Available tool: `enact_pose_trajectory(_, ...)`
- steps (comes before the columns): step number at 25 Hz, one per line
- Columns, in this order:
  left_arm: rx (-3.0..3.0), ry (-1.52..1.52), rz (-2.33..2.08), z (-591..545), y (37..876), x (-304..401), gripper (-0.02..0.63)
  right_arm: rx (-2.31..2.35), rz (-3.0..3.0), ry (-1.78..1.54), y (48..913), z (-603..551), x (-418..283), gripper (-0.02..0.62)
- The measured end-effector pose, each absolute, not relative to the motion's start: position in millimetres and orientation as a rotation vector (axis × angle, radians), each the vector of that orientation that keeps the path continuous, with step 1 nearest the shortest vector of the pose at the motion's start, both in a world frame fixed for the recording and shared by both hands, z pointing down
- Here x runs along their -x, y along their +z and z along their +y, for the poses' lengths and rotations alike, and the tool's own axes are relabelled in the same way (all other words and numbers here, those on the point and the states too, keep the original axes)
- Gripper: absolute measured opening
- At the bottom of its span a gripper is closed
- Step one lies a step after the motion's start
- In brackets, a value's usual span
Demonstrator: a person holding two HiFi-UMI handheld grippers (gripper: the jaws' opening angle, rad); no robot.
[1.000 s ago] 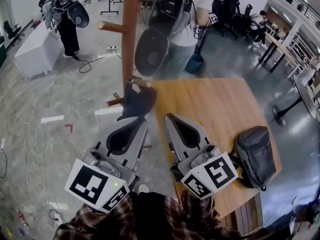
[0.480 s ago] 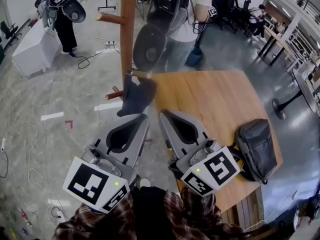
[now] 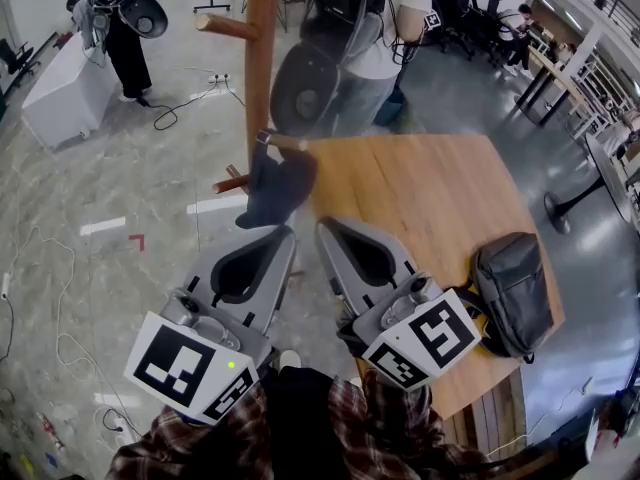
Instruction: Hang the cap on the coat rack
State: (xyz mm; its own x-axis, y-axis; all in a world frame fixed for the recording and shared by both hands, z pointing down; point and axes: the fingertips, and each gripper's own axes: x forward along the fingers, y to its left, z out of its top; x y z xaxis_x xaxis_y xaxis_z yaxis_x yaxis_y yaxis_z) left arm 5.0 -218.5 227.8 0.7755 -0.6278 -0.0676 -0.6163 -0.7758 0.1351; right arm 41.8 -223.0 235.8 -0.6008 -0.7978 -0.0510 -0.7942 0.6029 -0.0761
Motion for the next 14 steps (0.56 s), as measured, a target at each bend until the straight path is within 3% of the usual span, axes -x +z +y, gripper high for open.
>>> enact_pose_trajectory(14,-2.845,-0.18,-1.011,-217.2,233.9,2.7,0.011,1.353,2.747,-0.082,241.3,-222.3,-35.8,0.011)
